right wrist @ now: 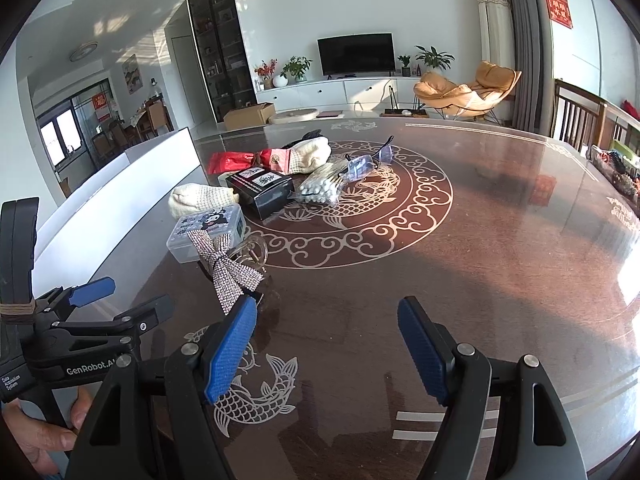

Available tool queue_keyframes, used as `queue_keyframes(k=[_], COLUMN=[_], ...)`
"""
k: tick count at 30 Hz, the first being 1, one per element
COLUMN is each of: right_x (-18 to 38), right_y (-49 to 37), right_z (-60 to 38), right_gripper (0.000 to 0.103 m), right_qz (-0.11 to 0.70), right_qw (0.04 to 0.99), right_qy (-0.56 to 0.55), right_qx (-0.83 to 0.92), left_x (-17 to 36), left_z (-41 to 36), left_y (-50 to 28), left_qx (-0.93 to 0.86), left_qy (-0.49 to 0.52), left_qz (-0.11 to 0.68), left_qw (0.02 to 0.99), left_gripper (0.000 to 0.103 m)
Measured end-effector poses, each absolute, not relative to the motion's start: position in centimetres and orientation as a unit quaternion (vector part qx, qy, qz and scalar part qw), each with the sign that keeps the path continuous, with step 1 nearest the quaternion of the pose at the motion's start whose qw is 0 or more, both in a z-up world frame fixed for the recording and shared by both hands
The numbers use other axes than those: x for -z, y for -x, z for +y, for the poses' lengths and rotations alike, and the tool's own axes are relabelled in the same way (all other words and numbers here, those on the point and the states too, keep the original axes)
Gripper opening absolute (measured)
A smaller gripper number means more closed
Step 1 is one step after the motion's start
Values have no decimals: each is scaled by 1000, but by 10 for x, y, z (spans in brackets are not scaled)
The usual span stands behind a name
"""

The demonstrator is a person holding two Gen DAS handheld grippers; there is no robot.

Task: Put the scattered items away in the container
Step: 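Move the right gripper toward the rhinestone bow hair clip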

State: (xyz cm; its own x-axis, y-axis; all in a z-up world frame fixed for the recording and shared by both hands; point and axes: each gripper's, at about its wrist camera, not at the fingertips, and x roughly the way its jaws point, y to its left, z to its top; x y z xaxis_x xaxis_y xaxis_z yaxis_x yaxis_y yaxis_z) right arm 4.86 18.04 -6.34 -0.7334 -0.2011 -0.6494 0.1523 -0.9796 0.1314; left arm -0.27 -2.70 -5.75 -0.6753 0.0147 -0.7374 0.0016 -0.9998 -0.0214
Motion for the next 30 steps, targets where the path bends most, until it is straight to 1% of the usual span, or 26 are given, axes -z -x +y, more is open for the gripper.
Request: queue_keyframes(k=[12, 19, 23, 30], right_x=[79, 87, 83, 83], right_y=[-52, -50, -46, -34], right_z=[167, 169, 166, 162], right_gripper=[75, 75, 75, 75], right_qz=[-2, -5, -2, 35], right_qw=[99, 103, 124, 121], right_qy=[-361, -368, -354, -337], right_qx=[927, 924, 927, 933], left_x=[69, 80, 82, 94], left_z=[-30, -32, -39, -43], left_y=[2, 2, 0, 0], left_qx=[-912, -910, -915, -912], left_qy=[410, 415, 402, 406], left_qz=[-17, -23, -34, -43], left_qw=[7, 16, 20, 25], left_gripper=[103, 103, 103, 103])
